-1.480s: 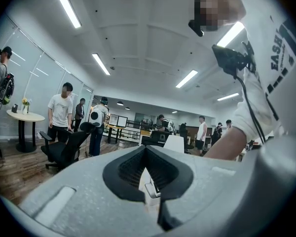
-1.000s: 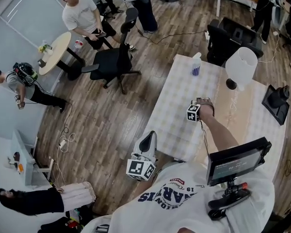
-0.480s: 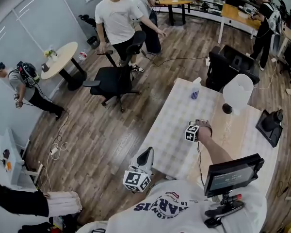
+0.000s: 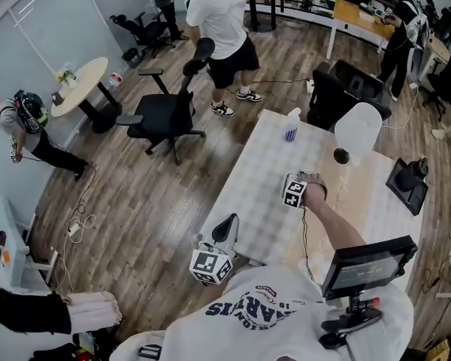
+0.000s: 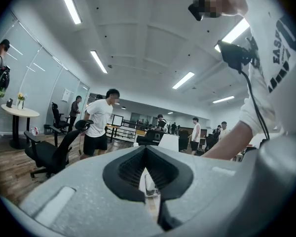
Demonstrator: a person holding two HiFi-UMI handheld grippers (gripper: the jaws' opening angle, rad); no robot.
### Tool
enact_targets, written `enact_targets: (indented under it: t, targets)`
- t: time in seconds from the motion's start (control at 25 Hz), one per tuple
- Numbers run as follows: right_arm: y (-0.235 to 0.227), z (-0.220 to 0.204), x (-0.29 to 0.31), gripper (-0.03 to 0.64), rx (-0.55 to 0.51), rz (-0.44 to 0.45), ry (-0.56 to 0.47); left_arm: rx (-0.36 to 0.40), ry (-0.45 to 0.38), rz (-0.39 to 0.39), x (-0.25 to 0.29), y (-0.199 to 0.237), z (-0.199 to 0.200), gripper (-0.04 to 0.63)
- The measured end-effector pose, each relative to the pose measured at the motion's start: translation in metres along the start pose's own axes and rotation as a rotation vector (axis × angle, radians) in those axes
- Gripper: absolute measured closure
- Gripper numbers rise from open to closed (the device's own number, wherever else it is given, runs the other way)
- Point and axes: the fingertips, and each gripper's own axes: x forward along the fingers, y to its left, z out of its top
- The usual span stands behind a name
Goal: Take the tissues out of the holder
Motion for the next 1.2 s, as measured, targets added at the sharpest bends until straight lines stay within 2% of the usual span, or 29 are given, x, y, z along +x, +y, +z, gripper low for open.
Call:
enact_targets:
  t: [0.08,0.16,0.2,0.44,0.6,0.8,0.92,1.04,1.2]
  targets:
    - [0.001,-0.002,-0.009,0.289,0.011,-0.013,-0.026,-0.004,0.005,-0.010,-0.001,-0.005,-0.002,0.594]
    - [-0.005,0.000,-0.019,0.401,0.029,-0.017,-0.066,-0.003,0.001,-0.017,0.001,-0.007,-0.002,0.594]
    - [-0.010,0.002,-0.022,0.425,0.027,-0.020,-0.077,0.001,-0.003,-0.020,0.004,-0.008,0.000,0.594]
    - [-0.014,0.000,-0.028,0.433,0.015,-0.044,-0.110,-0.002,-0.003,-0.027,0.008,-0.017,0.000,0.594]
    - [-0.010,-0.002,-0.033,0.443,0.036,-0.023,-0.131,-0.017,0.010,-0.007,0.001,-0.018,-0.004,0.594]
    - [-0.011,-0.006,-0.038,0.446,0.149,0.047,-0.202,-0.022,0.017,0.017,-0.004,-0.008,-0.006,0.594]
    - [-0.013,-0.001,-0.043,0.451,0.257,0.169,-0.284,-0.024,0.016,0.024,-0.004,-0.005,-0.005,0.594]
    - [-0.018,0.002,-0.045,0.491,0.374,0.262,-0.342,-0.018,0.012,0.016,-0.003,-0.010,-0.003,0.594]
    - [-0.030,-0.009,-0.035,0.493,0.386,0.223,-0.305,-0.021,0.017,0.003,0.001,-0.017,-0.004,0.594]
